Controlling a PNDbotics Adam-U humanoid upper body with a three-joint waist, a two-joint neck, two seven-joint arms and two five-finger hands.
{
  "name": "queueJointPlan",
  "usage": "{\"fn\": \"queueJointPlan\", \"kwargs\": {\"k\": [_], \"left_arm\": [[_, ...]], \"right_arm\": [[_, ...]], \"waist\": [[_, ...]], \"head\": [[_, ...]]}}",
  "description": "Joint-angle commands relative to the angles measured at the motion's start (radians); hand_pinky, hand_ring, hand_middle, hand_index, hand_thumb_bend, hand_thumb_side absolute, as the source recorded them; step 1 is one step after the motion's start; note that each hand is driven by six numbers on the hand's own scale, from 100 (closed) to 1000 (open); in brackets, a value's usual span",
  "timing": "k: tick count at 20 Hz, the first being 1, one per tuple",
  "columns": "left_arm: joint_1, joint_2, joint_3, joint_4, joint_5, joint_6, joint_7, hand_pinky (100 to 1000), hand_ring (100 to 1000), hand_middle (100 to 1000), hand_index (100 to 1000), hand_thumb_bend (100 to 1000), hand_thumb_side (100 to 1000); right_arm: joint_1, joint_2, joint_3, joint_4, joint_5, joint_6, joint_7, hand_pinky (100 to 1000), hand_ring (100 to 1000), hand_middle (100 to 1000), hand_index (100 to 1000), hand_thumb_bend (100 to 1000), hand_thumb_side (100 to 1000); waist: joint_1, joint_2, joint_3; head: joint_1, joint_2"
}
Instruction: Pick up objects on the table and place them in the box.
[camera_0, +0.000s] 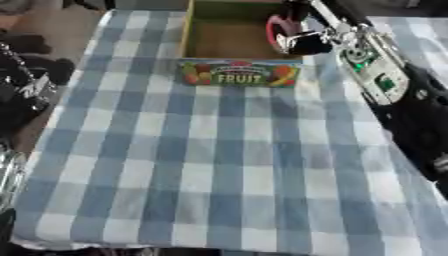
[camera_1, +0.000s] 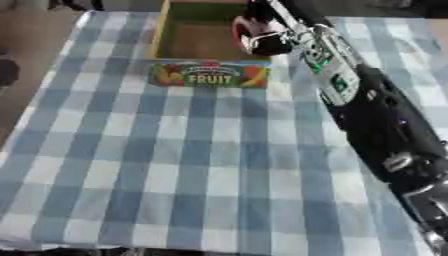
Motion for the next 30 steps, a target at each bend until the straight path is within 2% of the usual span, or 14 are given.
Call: {"fn": "queueJointPlan", "kwargs": {"k": [1,6,8,10,11,12,13,15,19,23,27,30], "left_arm": [[-0.023,0.004,-0.008,-0.022,0.002,-0.001,-0.011,586,597,603,709,837,501],[-0.037,-0.003,-0.019,-0.025,0.005,0.000,-0.020,586,597,602,709,833,501],[-0.040,-0.005,-0.022,-0.025,0.006,0.000,-0.022,586,597,602,709,832,501],[-0.040,-0.005,-0.025,-0.024,0.007,0.001,-0.024,586,597,602,709,832,502],[-0.040,-0.005,-0.025,-0.024,0.007,0.001,-0.025,586,597,602,709,832,502],[-0.040,-0.005,-0.025,-0.024,0.007,0.002,-0.025,586,597,602,709,832,502],[-0.040,-0.005,-0.025,-0.024,0.007,0.002,-0.025,585,596,602,709,831,502],[-0.039,-0.005,-0.026,-0.023,0.008,0.003,-0.024,585,596,602,709,831,502],[-0.034,-0.003,-0.024,-0.022,0.006,0.003,-0.021,585,597,602,709,828,502],[-0.025,0.001,-0.017,-0.018,0.002,0.005,-0.009,584,598,601,706,808,500],[-0.019,0.006,-0.005,-0.015,0.002,0.005,0.015,583,597,599,702,786,494],[-0.018,0.005,0.003,-0.010,0.004,0.005,0.036,584,597,597,698,760,486]], "right_arm": [[-0.040,0.009,-0.040,0.067,0.062,-0.006,-0.044,556,544,330,401,100,100],[-0.068,0.024,-0.082,0.155,0.127,0.004,-0.132,568,568,368,433,100,100],[-0.077,0.029,-0.093,0.177,0.152,0.014,-0.168,597,612,473,532,100,100],[-0.084,0.032,-0.099,0.196,0.171,0.024,-0.184,673,712,656,707,369,100],[-0.086,0.032,-0.099,0.201,0.180,0.026,-0.179,696,740,709,743,420,100],[-0.088,0.032,-0.100,0.202,0.188,0.027,-0.175,696,740,709,743,420,100],[-0.089,0.031,-0.101,0.201,0.193,0.029,-0.169,726,770,775,796,458,111],[-0.089,0.027,-0.102,0.188,0.194,0.035,-0.157,742,784,812,822,484,158],[-0.080,0.008,-0.098,0.141,0.166,0.049,-0.130,749,797,828,831,527,220],[-0.055,-0.028,-0.095,0.065,0.081,0.069,-0.122,707,759,763,796,499,207],[0.004,-0.087,-0.097,-0.055,-0.099,0.103,-0.144,668,726,729,764,415,185],[0.069,-0.140,-0.101,-0.171,-0.249,0.135,-0.173,647,705,711,749,389,171]], "waist": [[-0.001,-0.011,0.013],[-0.005,-0.003,0.041],[-0.005,-0.002,0.048],[-0.005,-0.002,0.052],[-0.004,-0.002,0.053],[-0.004,-0.003,0.054],[-0.004,-0.003,0.054],[-0.004,-0.004,0.052],[-0.003,-0.009,0.035],[-0.001,-0.016,0.012],[0.002,-0.024,-0.015],[0.005,-0.027,-0.037]], "head": [[-0.022,-0.018],[-0.048,-0.029],[-0.055,-0.033],[-0.059,-0.035],[-0.060,-0.035],[-0.060,-0.036],[-0.060,-0.038],[-0.058,-0.041],[-0.048,-0.039],[-0.031,-0.037],[-0.012,-0.037],[0.000,-0.039]]}}
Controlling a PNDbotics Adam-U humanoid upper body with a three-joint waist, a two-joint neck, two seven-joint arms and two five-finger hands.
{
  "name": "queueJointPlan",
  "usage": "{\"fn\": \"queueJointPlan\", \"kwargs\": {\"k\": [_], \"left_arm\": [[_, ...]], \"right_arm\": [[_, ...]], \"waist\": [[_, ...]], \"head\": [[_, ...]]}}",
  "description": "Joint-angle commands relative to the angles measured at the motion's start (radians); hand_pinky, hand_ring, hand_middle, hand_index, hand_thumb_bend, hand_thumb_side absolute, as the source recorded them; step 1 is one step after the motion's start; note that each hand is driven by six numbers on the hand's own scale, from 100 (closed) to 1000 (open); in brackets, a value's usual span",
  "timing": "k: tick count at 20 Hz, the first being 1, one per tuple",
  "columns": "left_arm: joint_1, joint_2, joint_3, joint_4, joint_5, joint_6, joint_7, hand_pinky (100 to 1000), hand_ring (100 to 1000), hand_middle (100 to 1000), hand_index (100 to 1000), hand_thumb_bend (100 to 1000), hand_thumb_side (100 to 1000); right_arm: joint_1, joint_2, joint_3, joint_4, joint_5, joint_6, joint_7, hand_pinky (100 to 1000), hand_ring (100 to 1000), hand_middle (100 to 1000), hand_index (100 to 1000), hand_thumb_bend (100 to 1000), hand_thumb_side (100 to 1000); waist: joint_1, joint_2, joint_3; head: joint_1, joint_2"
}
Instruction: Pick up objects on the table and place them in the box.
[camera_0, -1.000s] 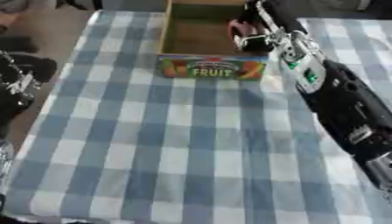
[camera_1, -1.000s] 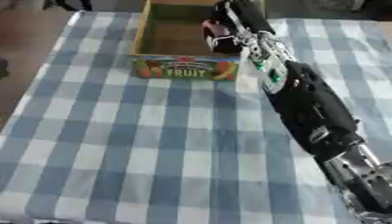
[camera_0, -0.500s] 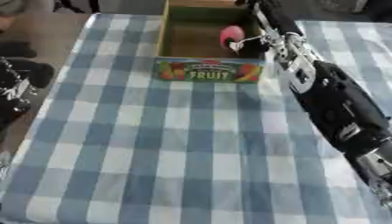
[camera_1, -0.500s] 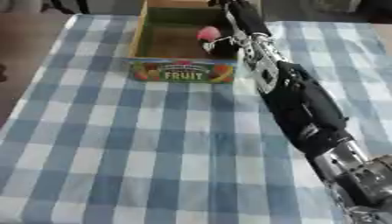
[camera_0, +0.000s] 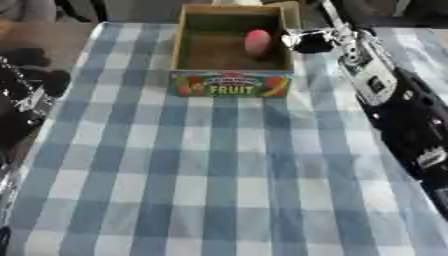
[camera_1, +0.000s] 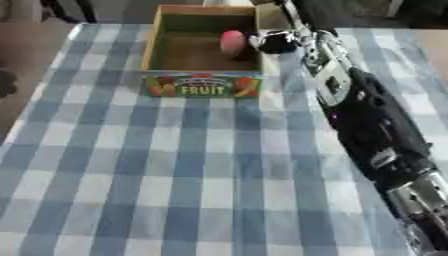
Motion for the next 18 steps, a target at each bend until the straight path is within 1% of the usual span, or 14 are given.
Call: {"fn": "queueJointPlan", "kwargs": {"k": [1,4,6,8,10,13,18], "left_arm": [[-0.009,0.020,0.019,-0.007,-0.001,-0.001,0.025,584,596,596,697,754,484],[-0.008,0.018,0.025,-0.001,0.000,-0.002,0.044,583,595,595,696,741,480],[-0.008,0.018,0.031,0.004,0.001,-0.002,0.058,580,592,592,696,727,477],[-0.010,0.018,0.036,0.009,0.004,0.000,0.073,567,582,585,692,715,477],[-0.012,0.015,0.041,0.015,0.010,0.002,0.088,559,576,579,690,701,470],[-0.018,0.008,0.045,0.028,0.026,0.004,0.112,552,572,575,685,665,457],[-0.069,-0.012,0.045,0.074,0.052,0.001,0.151,547,568,570,676,619,434]], "right_arm": [[0.037,-0.084,-0.013,-0.142,-0.160,0.036,-0.031,636,693,700,739,378,163],[0.126,-0.124,-0.034,-0.260,-0.318,0.076,-0.079,620,676,684,725,366,141],[0.192,-0.135,-0.053,-0.327,-0.428,0.096,-0.124,607,662,670,713,352,123],[0.258,-0.132,-0.072,-0.383,-0.533,0.104,-0.174,596,650,657,701,318,106],[0.318,-0.125,-0.086,-0.431,-0.611,0.098,-0.212,595,650,660,703,304,109],[0.386,-0.108,-0.102,-0.481,-0.657,0.089,-0.235,598,651,661,702,259,119],[0.461,-0.068,-0.130,-0.516,-0.670,0.089,-0.244,599,648,658,699,244,115]], "waist": [[0.006,-0.024,-0.011],[0.010,-0.026,-0.027],[0.014,-0.027,-0.038],[0.017,-0.026,-0.048],[0.019,-0.026,-0.055],[0.022,-0.026,-0.067],[0.026,-0.027,-0.079]], "head": [[0.016,-0.009],[0.032,-0.011],[0.042,-0.011],[0.050,-0.012],[0.058,-0.013],[0.065,-0.012],[0.074,-0.014]]}}
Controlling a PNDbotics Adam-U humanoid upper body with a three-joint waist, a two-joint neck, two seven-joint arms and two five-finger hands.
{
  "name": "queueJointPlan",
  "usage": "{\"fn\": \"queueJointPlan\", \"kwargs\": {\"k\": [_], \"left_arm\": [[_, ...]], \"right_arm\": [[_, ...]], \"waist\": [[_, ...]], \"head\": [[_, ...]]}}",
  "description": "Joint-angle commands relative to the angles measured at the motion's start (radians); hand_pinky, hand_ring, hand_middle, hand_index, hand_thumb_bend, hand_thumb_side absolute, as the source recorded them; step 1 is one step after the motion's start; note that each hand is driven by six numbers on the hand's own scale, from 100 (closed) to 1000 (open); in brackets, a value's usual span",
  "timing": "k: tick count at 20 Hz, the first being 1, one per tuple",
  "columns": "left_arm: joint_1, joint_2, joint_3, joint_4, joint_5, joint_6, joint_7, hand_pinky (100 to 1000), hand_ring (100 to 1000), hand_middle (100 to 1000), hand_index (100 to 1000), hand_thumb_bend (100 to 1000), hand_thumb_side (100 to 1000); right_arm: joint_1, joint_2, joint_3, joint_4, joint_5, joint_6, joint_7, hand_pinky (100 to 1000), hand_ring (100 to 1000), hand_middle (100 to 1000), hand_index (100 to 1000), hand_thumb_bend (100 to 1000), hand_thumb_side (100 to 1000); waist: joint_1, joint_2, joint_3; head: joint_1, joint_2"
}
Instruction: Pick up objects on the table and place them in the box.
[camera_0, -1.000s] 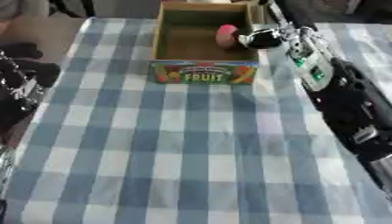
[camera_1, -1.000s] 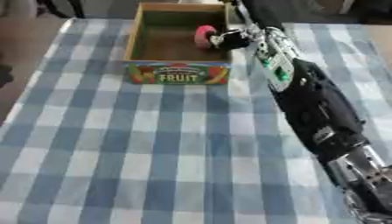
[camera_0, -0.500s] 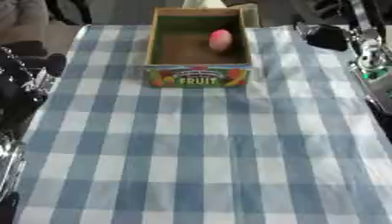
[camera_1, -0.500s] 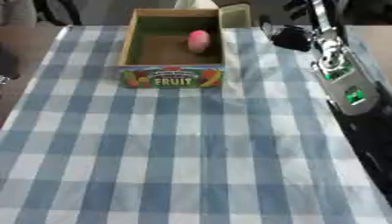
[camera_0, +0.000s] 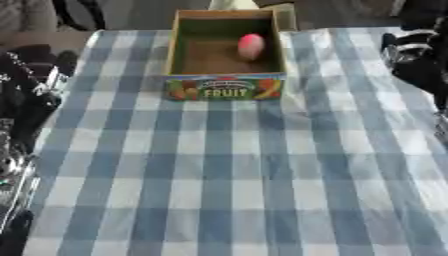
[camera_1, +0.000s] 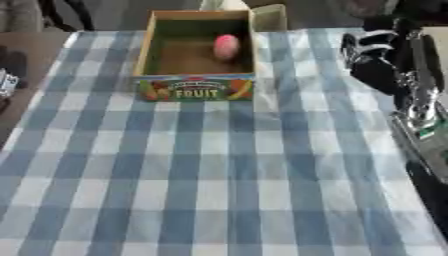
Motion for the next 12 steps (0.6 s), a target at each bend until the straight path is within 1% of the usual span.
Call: {"fn": "queueJointPlan", "kwargs": {"k": [1,5,8,12], "left_arm": [[-0.044,-0.006,0.013,0.019,0.019,-0.007,0.030,545,567,569,674,615,431],[-0.093,-0.031,0.027,0.073,0.052,-0.016,0.074,538,560,563,670,595,416],[-0.127,-0.043,0.038,0.121,0.101,-0.020,0.096,536,552,557,672,584,413],[-0.161,-0.042,0.050,0.178,0.179,-0.010,0.066,529,556,560,682,592,433]], "right_arm": [[0.012,0.009,-0.029,-0.038,-0.013,-0.003,-0.015,599,646,656,698,241,113],[0.040,0.041,-0.041,-0.038,-0.016,-0.009,-0.030,599,642,651,694,236,110],[0.053,0.054,-0.048,-0.036,-0.017,-0.014,-0.036,599,640,649,693,236,110],[0.061,0.061,-0.050,-0.036,-0.018,-0.020,-0.035,600,636,644,692,238,114]], "waist": [[0.002,-0.021,-0.005],[0.002,-0.022,-0.014],[0.003,-0.023,-0.019],[0.003,-0.024,-0.026]], "head": [[0.007,-0.011],[0.012,-0.013],[0.015,-0.013],[0.018,-0.014]]}}
